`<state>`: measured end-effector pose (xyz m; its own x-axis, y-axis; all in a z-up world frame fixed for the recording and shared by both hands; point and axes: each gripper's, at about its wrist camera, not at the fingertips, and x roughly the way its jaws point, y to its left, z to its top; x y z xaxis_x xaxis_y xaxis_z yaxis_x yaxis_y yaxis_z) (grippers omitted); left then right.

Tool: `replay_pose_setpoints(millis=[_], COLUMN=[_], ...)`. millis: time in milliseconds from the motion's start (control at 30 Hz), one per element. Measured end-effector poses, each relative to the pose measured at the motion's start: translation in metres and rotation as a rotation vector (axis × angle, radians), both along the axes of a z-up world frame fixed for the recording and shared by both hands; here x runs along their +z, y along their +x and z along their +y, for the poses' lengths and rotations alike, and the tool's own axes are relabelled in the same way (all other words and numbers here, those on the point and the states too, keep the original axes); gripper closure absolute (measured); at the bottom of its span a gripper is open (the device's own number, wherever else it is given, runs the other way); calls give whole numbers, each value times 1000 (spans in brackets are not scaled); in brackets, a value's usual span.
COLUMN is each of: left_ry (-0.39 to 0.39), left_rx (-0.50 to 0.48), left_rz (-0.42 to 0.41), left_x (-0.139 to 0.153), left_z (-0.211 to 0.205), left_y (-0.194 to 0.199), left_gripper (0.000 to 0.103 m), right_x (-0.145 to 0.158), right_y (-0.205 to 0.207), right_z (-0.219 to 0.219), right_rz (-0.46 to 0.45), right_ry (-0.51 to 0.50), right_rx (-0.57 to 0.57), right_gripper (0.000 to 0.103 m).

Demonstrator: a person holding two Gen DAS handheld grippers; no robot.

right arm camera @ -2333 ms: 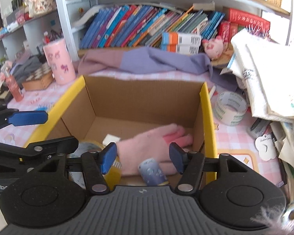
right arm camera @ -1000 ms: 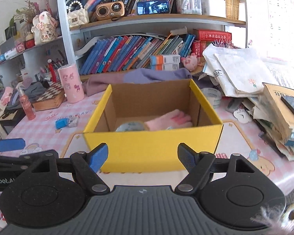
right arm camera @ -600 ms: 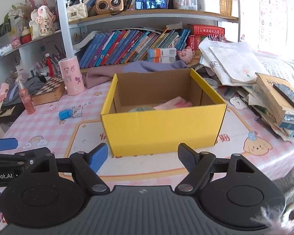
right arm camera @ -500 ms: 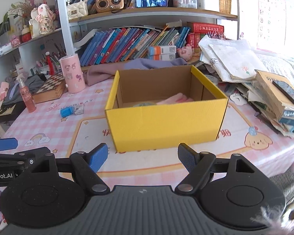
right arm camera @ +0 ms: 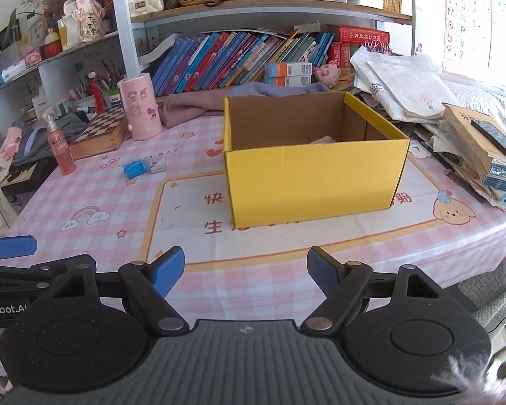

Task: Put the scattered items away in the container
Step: 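Withdraw both open tools from the box toward the blue eraser and small box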

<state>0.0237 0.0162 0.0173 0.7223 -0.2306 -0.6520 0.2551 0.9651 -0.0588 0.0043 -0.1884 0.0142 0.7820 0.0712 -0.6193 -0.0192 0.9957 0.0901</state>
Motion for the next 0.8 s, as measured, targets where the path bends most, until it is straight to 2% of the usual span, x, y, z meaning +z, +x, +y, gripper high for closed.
replay_pose_setpoints(millis=[533, 800], left_ry=[10, 5], left_rx=[41, 123], left_rz=[31, 30], left_x=[-6, -5], left_z=[49, 80], left_y=[-20, -26], left_gripper=[10, 10], right_x=[-7, -7], right_y=[-13, -8], right_z=[57, 88], right_rz=[42, 44], right_ry=[-6, -10], right_rx=[78, 162], right_gripper=[22, 22])
